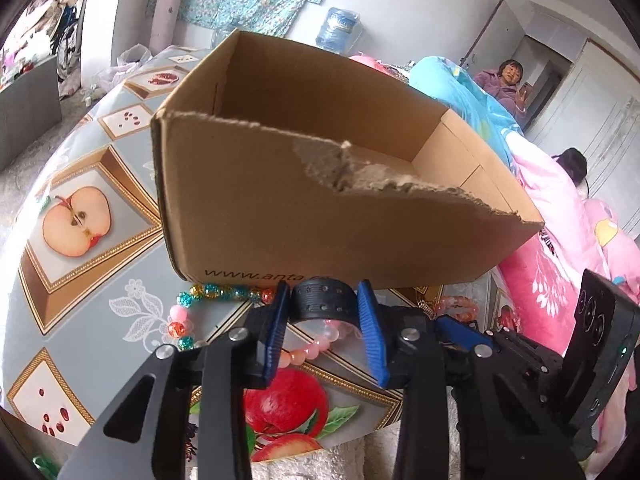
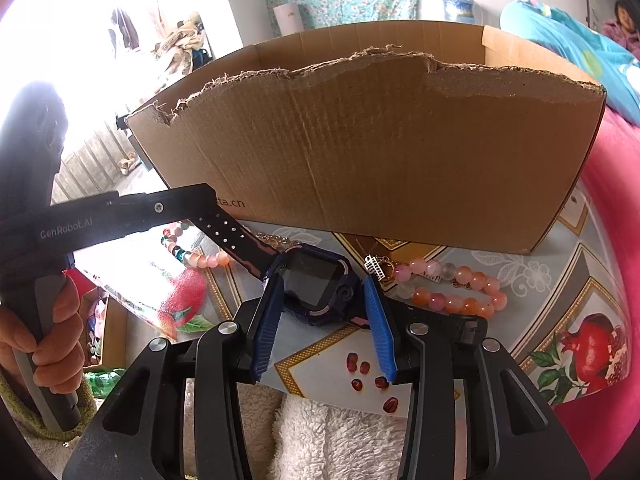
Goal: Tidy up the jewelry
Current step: 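Lift the smartwatch with both grippers and carry it over the cardboard box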
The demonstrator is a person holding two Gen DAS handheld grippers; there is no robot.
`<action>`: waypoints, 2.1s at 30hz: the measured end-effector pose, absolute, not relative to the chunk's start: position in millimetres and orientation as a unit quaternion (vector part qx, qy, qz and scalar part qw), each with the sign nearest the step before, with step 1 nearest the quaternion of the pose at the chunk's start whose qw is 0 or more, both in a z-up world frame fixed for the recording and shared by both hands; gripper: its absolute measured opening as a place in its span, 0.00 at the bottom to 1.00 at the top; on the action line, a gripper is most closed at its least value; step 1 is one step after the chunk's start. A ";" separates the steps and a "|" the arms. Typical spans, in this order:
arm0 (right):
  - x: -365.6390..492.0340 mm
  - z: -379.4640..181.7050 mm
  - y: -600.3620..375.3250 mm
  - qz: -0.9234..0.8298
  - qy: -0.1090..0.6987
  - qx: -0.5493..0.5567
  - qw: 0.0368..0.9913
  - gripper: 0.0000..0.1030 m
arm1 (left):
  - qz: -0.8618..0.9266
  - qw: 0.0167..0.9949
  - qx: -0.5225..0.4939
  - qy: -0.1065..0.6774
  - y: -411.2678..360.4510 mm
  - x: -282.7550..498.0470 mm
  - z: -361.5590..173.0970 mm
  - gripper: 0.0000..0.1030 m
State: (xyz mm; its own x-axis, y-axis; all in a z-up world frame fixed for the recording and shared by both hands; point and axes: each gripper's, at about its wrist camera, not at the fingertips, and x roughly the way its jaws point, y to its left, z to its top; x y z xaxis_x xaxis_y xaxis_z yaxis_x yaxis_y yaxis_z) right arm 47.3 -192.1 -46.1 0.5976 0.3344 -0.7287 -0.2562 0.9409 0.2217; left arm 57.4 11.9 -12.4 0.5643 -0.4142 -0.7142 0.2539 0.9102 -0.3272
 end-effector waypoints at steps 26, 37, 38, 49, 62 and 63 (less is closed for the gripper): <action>37.8 -52.4 -282.4 0.082 0.454 0.177 0.869 0.13 | -0.159 0.908 0.026 0.387 -14.9 35.5 -14.5 0.22; 48.3 -56.2 -306.3 0.128 0.442 0.274 0.845 0.08 | -0.156 0.908 0.024 0.389 -14.4 36.8 -15.9 0.22; 49.9 -59.1 -308.3 0.135 0.444 0.288 0.837 0.08 | -0.155 0.907 0.024 0.390 -14.3 37.0 -16.5 0.22; 51.1 -57.3 -279.2 0.113 0.452 0.224 0.856 0.07 | -0.155 0.908 0.025 0.389 -14.6 35.9 -16.5 0.22; 21.5 30.1 -254.2 0.142 0.383 0.127 0.904 0.03 | -0.203 0.914 0.008 0.350 -8.2 12.6 24.9 0.22; 19.4 40.1 -253.3 0.146 0.374 0.120 0.908 0.03 | -0.214 0.915 0.004 0.342 -5.7 9.7 33.7 0.22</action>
State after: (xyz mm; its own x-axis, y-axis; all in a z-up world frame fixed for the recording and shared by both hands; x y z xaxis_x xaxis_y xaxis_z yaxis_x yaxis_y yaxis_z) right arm 19.4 -253.3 40.1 0.6784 0.3541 -0.6437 -0.1754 0.9289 0.3262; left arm 9.7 -5.7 33.7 0.6747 -0.3879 -0.6280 0.3936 0.9088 -0.1385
